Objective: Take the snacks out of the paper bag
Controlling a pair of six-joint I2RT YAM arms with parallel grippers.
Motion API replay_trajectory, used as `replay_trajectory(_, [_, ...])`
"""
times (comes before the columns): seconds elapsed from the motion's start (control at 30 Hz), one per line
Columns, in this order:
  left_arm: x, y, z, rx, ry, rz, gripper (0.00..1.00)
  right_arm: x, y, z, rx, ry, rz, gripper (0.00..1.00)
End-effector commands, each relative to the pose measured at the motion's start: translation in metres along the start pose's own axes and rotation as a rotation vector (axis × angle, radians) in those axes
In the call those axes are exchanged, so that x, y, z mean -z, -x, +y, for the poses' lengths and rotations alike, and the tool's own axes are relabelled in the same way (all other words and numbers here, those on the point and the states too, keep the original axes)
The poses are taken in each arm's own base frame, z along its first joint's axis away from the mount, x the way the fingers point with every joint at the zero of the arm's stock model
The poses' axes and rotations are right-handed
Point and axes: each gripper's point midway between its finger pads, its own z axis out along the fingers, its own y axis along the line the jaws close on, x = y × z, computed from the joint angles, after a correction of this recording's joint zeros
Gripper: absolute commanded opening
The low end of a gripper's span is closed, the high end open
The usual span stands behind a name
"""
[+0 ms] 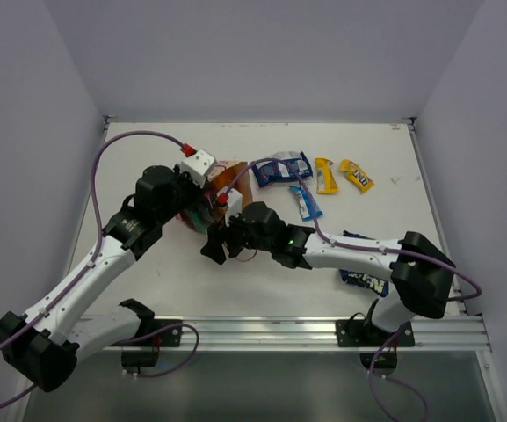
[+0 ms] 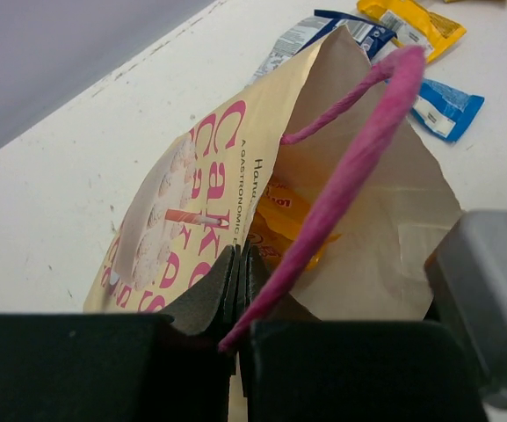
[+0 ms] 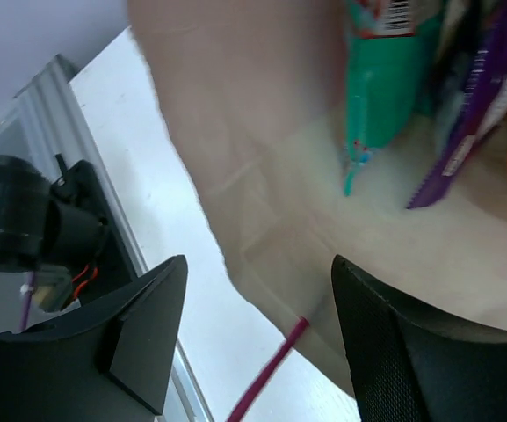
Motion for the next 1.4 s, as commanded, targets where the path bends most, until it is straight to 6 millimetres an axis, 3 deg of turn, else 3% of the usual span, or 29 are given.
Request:
replay_trajectory(0.0, [0.005, 0.0, 0.002, 0.011, 0.014, -0.011, 0.0, 0.02, 0.044, -0.01, -0.001, -0.081, -0.148, 0.69])
replay_trajectory(0.2, [0.01, 0.0, -0.003, 0.01, -0.016, -0.019, 0.0, 0.062, 0.088, 0.013, 0.054, -0.045, -0.221, 0.71])
replay_trajectory(0.33, [0.013, -0.004, -0.006, 0.018, -0.028, -0.013, 0.0, 0.074, 0.106, 0.018, 0.057, -0.063, -0.234, 0.7])
replay_trajectory(0.47, [0.015, 0.001, -0.007, 0.045, -0.026, -0.028, 0.0, 0.053, 0.095, -0.007, -0.014, -0.144, -0.251, 0.63])
replay_trajectory(0.6, [0.016, 0.01, -0.006, 0.056, -0.027, -0.045, 0.0, 0.013, 0.076, -0.041, -0.083, -0.216, -0.227, 0.59])
replay_trajectory(0.87, [0.011, 0.013, -0.009, 0.089, -0.04, -0.032, 0.0, -0.019, 0.089, -0.085, -0.139, -0.324, -0.349, 0.59])
replay_trajectory(1.17, [0.009, 0.022, -0.013, 0.099, -0.067, -0.037, 0.0, -0.066, 0.069, -0.104, -0.071, -0.317, -0.339, 0.59])
replay_trajectory(1.37, [0.01, 0.028, -0.012, 0.096, -0.069, -0.046, 0.0, -0.08, 0.062, -0.113, -0.034, -0.338, -0.324, 0.52])
